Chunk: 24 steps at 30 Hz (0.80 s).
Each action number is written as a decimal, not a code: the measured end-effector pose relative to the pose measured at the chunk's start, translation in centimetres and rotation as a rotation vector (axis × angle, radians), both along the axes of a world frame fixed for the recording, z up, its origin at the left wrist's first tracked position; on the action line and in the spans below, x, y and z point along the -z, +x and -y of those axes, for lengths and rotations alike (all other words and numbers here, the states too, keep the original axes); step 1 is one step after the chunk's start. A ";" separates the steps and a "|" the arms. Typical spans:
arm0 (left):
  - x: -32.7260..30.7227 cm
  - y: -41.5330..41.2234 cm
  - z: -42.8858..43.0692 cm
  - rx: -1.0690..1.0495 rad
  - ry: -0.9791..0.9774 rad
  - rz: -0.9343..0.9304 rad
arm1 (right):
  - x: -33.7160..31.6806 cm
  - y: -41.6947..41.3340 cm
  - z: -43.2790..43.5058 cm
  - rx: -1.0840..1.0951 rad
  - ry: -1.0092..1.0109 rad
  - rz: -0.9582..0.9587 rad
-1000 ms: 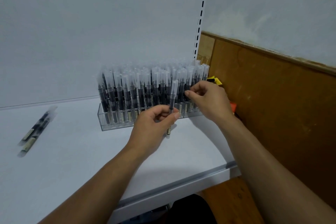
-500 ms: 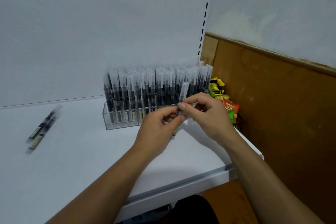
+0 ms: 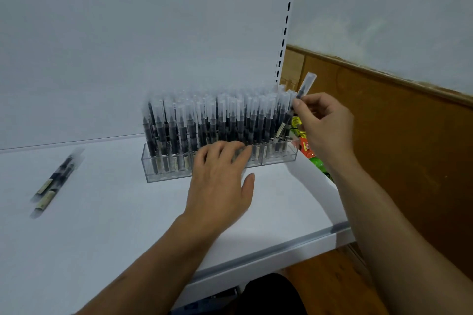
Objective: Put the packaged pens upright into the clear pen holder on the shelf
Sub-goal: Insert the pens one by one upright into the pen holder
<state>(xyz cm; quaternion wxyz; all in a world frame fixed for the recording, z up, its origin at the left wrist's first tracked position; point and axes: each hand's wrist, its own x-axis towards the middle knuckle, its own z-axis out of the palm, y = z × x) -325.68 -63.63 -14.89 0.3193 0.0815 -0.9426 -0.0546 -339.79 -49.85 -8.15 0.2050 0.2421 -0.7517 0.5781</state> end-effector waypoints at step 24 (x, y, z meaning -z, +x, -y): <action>-0.5 0.5 0.0 0.031 0.047 0.063 | 1.1 0.7 1.0 0.035 0.485 0.007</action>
